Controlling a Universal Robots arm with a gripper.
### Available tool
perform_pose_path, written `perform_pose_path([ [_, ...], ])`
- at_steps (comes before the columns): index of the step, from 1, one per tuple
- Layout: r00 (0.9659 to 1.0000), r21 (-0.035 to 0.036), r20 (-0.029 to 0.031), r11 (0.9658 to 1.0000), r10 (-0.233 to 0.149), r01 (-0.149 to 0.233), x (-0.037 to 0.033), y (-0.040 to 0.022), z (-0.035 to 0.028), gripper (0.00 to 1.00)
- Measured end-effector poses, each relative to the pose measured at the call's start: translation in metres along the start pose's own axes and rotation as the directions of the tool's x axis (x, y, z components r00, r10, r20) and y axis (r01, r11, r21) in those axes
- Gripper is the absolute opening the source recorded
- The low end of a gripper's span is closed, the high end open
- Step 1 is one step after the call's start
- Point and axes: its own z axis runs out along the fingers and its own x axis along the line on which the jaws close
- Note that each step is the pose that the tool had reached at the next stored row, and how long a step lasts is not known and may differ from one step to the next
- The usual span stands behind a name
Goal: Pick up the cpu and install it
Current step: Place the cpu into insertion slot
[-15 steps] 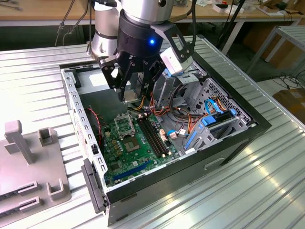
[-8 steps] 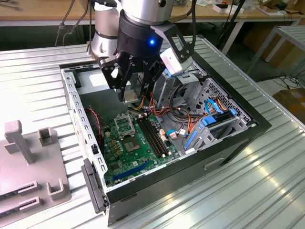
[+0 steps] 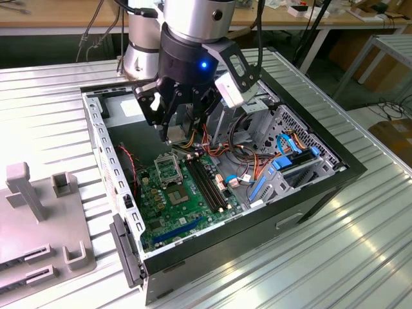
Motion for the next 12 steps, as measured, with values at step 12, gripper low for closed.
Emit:
perform_pose_path([
  [12, 1.0000, -0.0001, -0.0001, 1.0000, 0.000, 0.000, 0.0000, -0.0012, 0.0004, 0.47],
])
